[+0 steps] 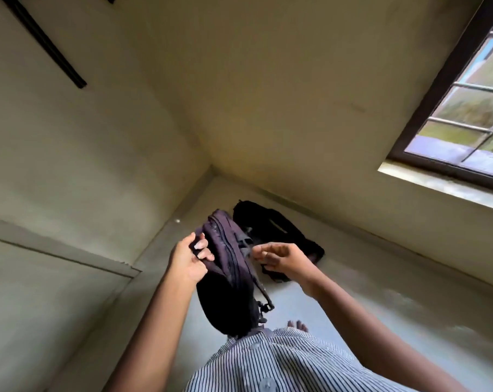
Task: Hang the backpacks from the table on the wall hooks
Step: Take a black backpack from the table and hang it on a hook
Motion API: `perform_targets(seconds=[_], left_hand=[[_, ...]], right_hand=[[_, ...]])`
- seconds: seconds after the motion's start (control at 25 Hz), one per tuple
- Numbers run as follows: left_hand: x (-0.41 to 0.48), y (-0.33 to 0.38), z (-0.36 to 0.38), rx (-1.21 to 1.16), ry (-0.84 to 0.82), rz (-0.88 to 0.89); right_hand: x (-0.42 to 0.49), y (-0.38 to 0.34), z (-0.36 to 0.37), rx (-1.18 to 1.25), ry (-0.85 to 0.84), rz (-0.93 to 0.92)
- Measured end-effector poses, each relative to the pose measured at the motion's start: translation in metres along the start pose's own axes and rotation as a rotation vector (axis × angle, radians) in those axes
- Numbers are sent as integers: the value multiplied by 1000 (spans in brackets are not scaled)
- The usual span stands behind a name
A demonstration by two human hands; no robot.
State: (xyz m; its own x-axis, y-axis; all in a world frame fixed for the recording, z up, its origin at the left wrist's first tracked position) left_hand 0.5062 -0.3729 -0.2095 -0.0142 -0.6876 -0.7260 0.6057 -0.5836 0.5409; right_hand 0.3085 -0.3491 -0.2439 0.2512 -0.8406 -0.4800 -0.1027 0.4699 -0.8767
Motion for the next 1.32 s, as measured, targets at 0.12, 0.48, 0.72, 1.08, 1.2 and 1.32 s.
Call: perform_targets(seconds=[0.12,0.48,0.72,1.08,1.2,1.32], left_hand=[[6,7,0,-23,22,-20],[-13,-5,-10,-68,173,-72],[-29,0,5,-74,126,-53],[-26,-7,21,5,233,-54],[-40,-14,25,82,250,-61],[-59,-13,41,143,99,28]], right_hand=[[19,1,4,132,29,36],[68,43,25,542,10,555],[82,46,37,361,-105,629],[91,-16,6,292,-22,275],[87,-16,-3,185,4,197],[78,-14,-12,83,12,94]])
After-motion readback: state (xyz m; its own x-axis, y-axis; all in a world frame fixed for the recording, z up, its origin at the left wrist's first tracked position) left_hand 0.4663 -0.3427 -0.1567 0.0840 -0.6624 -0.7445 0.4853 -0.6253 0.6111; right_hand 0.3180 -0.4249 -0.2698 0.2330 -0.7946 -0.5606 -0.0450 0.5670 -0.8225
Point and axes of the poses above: each hand's wrist, its own x-axis towards the middle knuckle, its own z-axis out of the palm, y = z × x, the point moved 4 cm from there along x, towards the middle knuckle
